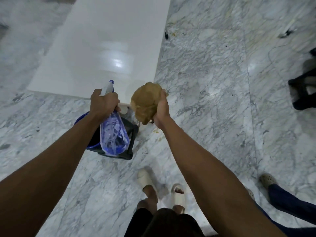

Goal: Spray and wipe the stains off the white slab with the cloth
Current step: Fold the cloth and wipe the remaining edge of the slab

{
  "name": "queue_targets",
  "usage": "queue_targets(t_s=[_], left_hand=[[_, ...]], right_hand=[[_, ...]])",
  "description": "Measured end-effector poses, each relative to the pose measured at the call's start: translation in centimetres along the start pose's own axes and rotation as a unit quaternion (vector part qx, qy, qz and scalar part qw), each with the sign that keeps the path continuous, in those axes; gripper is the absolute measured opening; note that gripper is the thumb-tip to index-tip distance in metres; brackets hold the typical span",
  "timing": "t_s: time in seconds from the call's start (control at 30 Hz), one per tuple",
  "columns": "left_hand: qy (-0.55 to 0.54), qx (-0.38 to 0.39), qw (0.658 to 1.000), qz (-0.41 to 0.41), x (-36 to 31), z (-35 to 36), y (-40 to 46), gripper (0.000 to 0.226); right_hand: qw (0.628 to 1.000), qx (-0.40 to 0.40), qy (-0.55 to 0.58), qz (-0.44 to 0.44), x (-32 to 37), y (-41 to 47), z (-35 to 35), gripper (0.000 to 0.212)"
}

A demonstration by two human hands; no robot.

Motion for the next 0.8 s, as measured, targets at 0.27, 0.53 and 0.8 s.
queue_targets(t_s=[0.27, 0.53, 0.8], left_hand=[[-0.049, -0.049, 0.998, -0.002, 3.7, -12.1, 4.4, 0.021], [-0.039, -0.054, 0.997, 0.027, 11.9, -29.6, 17.3, 0.013], [-0.039, -0.011, 0.998, 0.050, 15.9, -41.9, 30.4, 0.013]], right_hand=[[0.997, 0.060, -0.046, 0.024, -4.8, 0.2, 12.8, 0.059], [0.993, 0.050, -0.099, 0.039, -15.8, 7.0, 35.0, 0.058], [0.988, 0.047, -0.135, 0.059, -21.3, 14.2, 53.3, 0.046]])
Point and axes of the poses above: each hand's wrist, its own y-axis towards the middle knuckle, its own z-axis out of the palm, x = y × z, the point moved 3 cm from there along y, towards the middle knuckle, and after that the axes turned 7 degrees about z, right-handed, at the moved point
